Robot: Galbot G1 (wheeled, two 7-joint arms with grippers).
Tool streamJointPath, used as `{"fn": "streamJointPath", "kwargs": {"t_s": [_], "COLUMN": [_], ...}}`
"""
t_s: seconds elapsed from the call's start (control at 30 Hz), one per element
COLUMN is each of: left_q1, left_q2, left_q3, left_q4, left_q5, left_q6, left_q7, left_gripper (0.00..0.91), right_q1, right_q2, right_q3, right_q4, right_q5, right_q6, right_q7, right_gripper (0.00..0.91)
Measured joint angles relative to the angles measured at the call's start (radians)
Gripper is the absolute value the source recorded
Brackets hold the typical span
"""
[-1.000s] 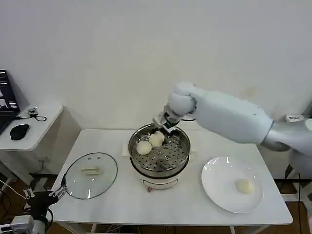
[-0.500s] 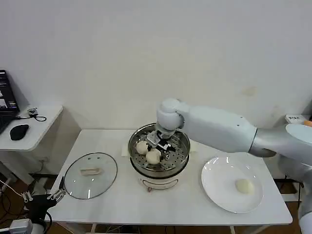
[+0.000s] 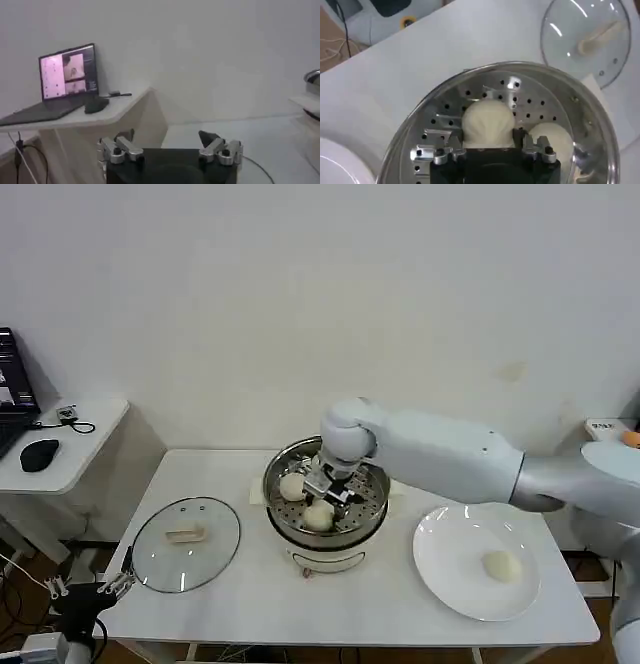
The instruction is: Take steamed baozi put them in steamer then cover it.
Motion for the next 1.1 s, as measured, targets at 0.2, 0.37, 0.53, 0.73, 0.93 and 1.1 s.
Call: {"fn": "streamJointPath", "kwargs": {"t_s": [0.2, 0.37, 0.53, 0.73, 0.93, 1.1], "left_q1": [-0.001, -0.008, -0.016, -0.030, -0.039, -0.050], "left_q2": [0.000, 0.004, 0.013, 0.027, 0.048, 0.070], "left_q3": [0.002, 0.005, 0.012, 0.016, 0.028, 0.030], "left_q4": [-0.001, -0.002, 0.000, 0.001, 0.007, 0.017], "left_q5": [0.004, 0.005, 0.004, -0.005, -0.019, -0.032], "left_q6": [0.000, 0.003, 0.006, 0.009, 0.012, 0.011], "left_q7": [-0.001, -0.001, -0.001, -0.001, -0.002, -0.002], "left_gripper": [0.907, 0.907, 0.907, 0.907, 0.907, 0.907], "right_q1": [0.000, 0.012, 0.027, 0.047, 0.067, 0.064], "right_q2": [-0.006, -0.017, -0.033, -0.081, -0.182, -0.319], "right_q3": [-0.002, 0.004, 0.025, 0.080, 0.129, 0.147], "right_q4": [0.002, 0.008, 0.010, 0.002, 0.014, 0.050], "right_q5": [0.001, 0.013, 0.025, 0.044, 0.065, 0.075], "right_q6": [0.015, 0.017, 0.011, -0.017, -0.077, -0.130], "right_q7": [0.005, 0.014, 0.018, 0.038, 0.047, 0.065], "right_gripper": [0.907, 0.907, 0.907, 0.907, 0.907, 0.907]}}
